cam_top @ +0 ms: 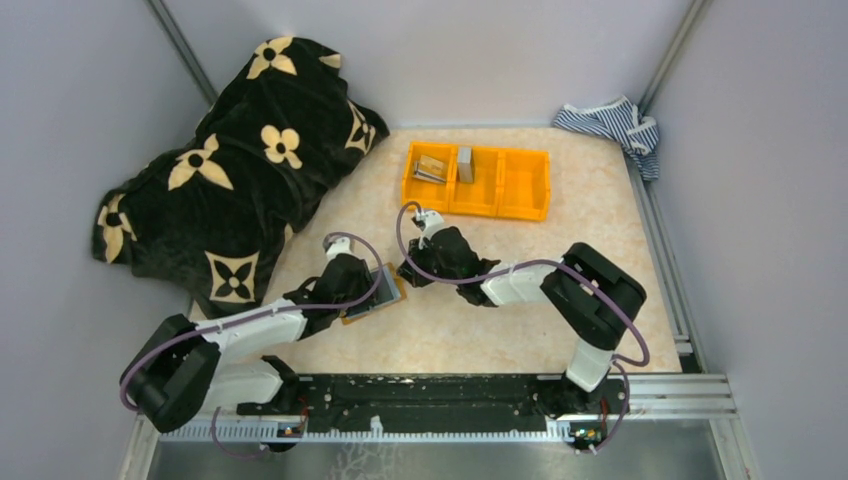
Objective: Take the credit cards out of the card holder
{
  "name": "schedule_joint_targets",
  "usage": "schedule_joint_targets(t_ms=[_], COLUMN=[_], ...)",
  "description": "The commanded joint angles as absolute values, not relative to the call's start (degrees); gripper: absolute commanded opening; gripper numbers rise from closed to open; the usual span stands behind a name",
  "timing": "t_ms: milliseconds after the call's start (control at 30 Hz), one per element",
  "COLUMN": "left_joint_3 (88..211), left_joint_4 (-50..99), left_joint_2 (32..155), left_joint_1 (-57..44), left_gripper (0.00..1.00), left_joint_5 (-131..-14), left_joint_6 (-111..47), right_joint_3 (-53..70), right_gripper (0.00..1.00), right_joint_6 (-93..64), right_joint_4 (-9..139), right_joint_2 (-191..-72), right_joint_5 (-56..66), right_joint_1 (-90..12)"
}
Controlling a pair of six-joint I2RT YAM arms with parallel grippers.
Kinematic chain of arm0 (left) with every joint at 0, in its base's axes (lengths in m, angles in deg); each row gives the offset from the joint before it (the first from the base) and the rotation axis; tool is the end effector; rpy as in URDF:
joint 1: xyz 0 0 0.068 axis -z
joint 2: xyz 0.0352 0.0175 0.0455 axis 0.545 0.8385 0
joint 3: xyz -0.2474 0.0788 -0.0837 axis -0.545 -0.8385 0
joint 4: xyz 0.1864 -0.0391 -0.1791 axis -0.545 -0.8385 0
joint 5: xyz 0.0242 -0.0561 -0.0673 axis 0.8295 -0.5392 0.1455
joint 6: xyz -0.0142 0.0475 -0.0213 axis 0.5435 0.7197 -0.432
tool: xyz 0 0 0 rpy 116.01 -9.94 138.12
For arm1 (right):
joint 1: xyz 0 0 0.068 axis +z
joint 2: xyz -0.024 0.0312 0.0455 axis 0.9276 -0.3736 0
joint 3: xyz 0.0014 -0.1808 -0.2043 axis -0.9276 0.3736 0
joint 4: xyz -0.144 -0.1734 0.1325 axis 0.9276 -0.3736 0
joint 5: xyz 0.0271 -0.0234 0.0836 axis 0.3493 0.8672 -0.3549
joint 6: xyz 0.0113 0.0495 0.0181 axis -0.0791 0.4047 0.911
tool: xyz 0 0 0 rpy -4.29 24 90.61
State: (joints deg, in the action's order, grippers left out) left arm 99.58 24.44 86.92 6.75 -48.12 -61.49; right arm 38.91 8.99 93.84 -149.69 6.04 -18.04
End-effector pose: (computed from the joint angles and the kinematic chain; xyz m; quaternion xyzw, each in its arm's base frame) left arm 0.1698 -0.1285 0.1473 -0.0649 0.9126 -0.1507 0.3744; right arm 0.2231 0.2728 0.1640 -0.1782 0.8260 0.3816 0.3745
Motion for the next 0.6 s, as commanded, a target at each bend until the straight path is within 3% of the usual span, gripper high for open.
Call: schedule_joint_targets(t_ms=[0,567], left_joint_3=[98.8,91.98], left_joint_4=[21.89,28.95], left_joint_2=[91.03,77.37], left_joint_1=[6.88,6.79], left_gripper=[0.44,0.32], left_joint_5=[-49.93,-51.62], left_joint_6=[-59.05,-58.55], right_joint_3=[38.37,37.41], right_gripper=[0.0,0.0], right_joint_6=[6.56,7.87], right_joint_4=[92.98,97.79], right_joint_2=[-147.94,-159.03], right_joint_5=[8.48,3.95], right_joint_1=[-18.18,-18.2])
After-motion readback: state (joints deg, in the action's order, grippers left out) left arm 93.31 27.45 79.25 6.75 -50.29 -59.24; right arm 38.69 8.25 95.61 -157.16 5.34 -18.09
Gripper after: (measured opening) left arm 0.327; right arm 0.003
